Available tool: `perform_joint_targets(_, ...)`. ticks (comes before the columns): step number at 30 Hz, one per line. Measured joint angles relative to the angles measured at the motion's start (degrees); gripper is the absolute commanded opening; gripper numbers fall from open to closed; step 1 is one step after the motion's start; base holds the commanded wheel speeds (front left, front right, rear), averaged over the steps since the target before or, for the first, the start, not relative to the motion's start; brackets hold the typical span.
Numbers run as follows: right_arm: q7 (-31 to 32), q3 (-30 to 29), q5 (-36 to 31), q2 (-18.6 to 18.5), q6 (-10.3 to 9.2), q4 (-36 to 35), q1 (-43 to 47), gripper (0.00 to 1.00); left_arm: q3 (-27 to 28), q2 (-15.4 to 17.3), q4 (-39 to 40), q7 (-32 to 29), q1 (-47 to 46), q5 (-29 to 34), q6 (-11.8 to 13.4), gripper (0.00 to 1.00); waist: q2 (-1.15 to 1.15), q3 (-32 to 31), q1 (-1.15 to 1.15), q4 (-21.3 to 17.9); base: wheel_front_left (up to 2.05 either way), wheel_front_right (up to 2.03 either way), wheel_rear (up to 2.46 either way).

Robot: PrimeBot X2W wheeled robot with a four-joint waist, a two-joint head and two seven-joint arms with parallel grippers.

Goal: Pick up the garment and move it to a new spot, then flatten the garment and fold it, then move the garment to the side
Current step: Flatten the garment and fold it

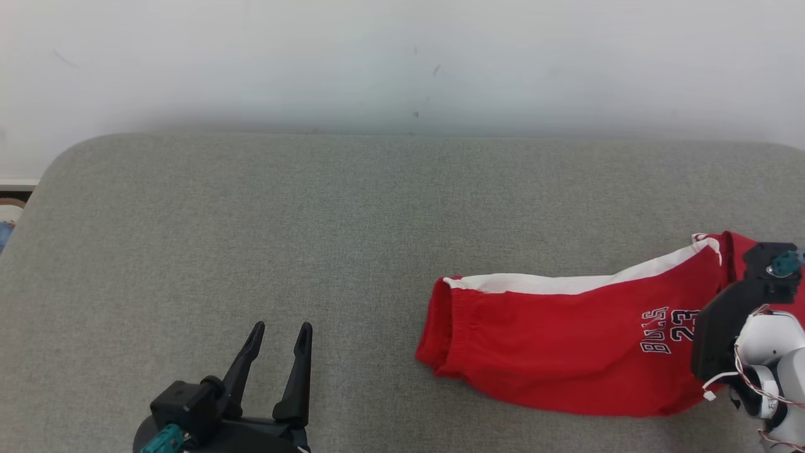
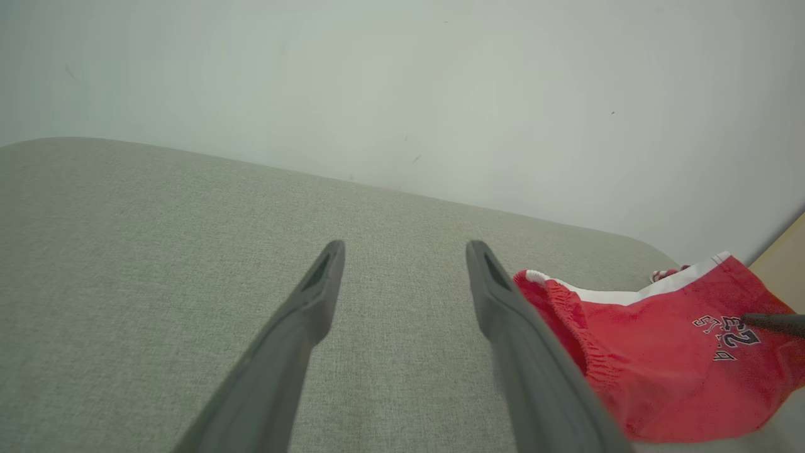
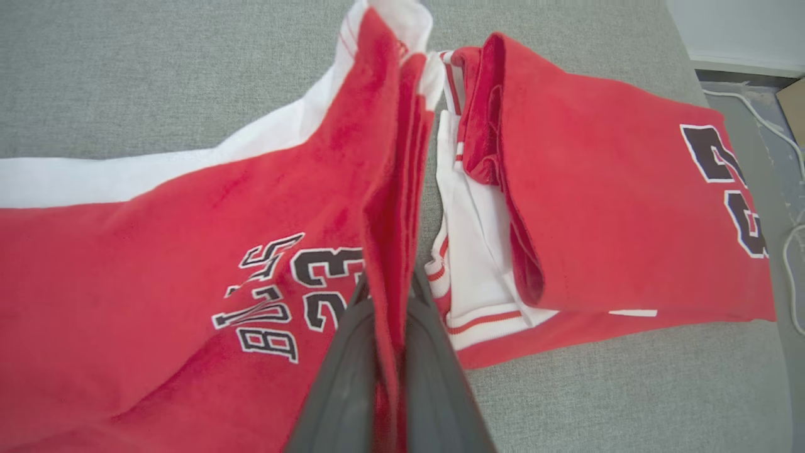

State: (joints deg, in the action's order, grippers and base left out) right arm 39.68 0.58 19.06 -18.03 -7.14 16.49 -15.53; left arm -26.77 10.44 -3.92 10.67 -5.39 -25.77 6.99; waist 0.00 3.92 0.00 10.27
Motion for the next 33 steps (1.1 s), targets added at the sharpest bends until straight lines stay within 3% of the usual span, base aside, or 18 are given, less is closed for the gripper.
perform_joint_targets(5,2.5,1.7,-1.4,0.6,0.0,-3.8,0.3,0.0,-0.1,0.0,0.1,-0.1,0.0,0.0,0.0,1.0,0.0,-0.1,0.0,-0.5,0.0,0.0,0.0)
perform_joint_targets(15,7.5,11.7,-2.1,7.5,1.13,-9.2,-4.8,0.0,-0.7,-0.4,0.0,-1.0,-0.5,-0.1,-0.3,1.0,0.0,0.3,0.0,-0.2,0.0,0.0,0.0)
perform_joint_targets(25,11.3,17.3,-2.6,12.5,1.68,-7.0,-9.8,0.0,-0.8,-0.9,-0.1,-1.1,-1.0,-0.1,-0.5,1.0,0.0,0.9,0.0,1.4,0.0,0.0,0.0)
perform_joint_targets(33,12.2,19.1,-2.6,13.2,1.82,-3.7,-11.0,0.0,-1.0,-1.2,-0.6,-1.1,-1.2,-0.1,-0.5,1.0,0.0,1.1,0.0,2.2,0.0,0.0,0.0)
